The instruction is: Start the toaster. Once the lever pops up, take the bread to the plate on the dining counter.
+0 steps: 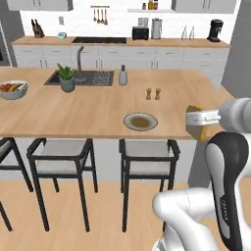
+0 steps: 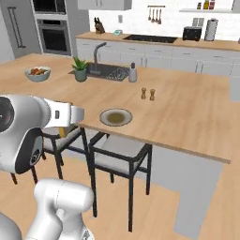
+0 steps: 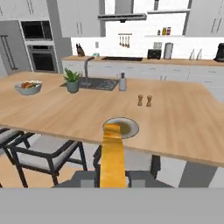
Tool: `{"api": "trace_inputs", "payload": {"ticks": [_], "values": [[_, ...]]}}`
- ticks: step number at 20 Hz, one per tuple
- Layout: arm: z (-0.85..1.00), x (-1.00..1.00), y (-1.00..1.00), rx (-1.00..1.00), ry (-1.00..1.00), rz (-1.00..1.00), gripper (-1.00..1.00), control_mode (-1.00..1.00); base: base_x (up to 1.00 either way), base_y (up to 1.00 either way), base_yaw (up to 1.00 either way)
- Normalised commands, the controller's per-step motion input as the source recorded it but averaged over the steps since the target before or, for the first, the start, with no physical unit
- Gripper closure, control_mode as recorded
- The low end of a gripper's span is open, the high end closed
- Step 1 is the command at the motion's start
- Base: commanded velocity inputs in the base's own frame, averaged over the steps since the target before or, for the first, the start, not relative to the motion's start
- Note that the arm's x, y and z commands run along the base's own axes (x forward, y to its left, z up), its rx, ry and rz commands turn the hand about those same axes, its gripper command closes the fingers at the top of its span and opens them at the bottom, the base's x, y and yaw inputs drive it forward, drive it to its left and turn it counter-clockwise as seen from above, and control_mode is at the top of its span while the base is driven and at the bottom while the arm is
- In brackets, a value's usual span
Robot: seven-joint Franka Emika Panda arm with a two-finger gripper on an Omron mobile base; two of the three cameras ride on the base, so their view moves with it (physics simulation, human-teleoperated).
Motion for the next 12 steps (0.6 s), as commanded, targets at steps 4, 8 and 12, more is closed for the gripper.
{"api": "trace_inputs", "payload": {"ticks": [4, 8, 12], "values": [[0.0, 0.0, 0.0, 0.0, 0.0, 0.0, 1.0, 1.0, 0.9, 0.99, -0.56], [0.0, 0.0, 0.0, 0.0, 0.0, 0.0, 1.0, 1.0, 0.95, 0.84, -0.33], [0.0, 0.0, 0.0, 0.0, 0.0, 0.0, 1.0, 1.0, 0.99, 0.37, -0.07]]}}
